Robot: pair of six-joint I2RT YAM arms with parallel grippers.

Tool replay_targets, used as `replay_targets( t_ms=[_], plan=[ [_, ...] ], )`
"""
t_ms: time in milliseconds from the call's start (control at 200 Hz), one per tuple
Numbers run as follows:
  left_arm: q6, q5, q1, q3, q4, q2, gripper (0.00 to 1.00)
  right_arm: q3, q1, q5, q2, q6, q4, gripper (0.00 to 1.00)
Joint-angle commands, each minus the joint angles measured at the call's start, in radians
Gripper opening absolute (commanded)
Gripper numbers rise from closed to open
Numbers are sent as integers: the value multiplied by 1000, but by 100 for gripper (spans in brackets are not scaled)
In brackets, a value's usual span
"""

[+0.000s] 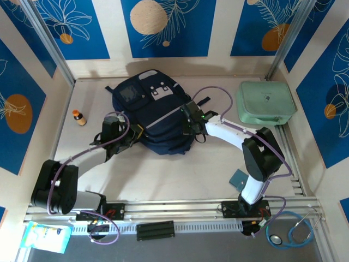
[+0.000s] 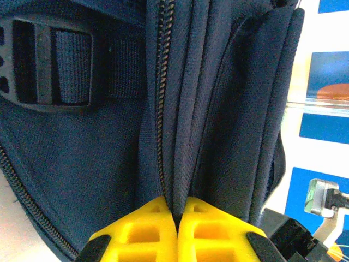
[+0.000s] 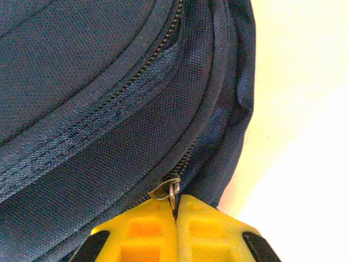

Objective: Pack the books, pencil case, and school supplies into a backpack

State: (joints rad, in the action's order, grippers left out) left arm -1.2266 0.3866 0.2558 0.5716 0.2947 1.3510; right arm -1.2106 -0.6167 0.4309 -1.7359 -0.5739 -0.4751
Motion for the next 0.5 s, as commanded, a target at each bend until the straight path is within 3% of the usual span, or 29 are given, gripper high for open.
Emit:
replay_targets(
  t_ms=[0,290,495],
  plan=[
    [49,-1,-10,37,-53,-22,0,11,12,37,-5,-32,-34,0],
    [126,18,11,132,-101,-8,0,172,-46,-40,101,-163,-106,0],
    [200,12,14,196,-135,42,0,259,-186,-60,165,-251,-80,0]
  ],
)
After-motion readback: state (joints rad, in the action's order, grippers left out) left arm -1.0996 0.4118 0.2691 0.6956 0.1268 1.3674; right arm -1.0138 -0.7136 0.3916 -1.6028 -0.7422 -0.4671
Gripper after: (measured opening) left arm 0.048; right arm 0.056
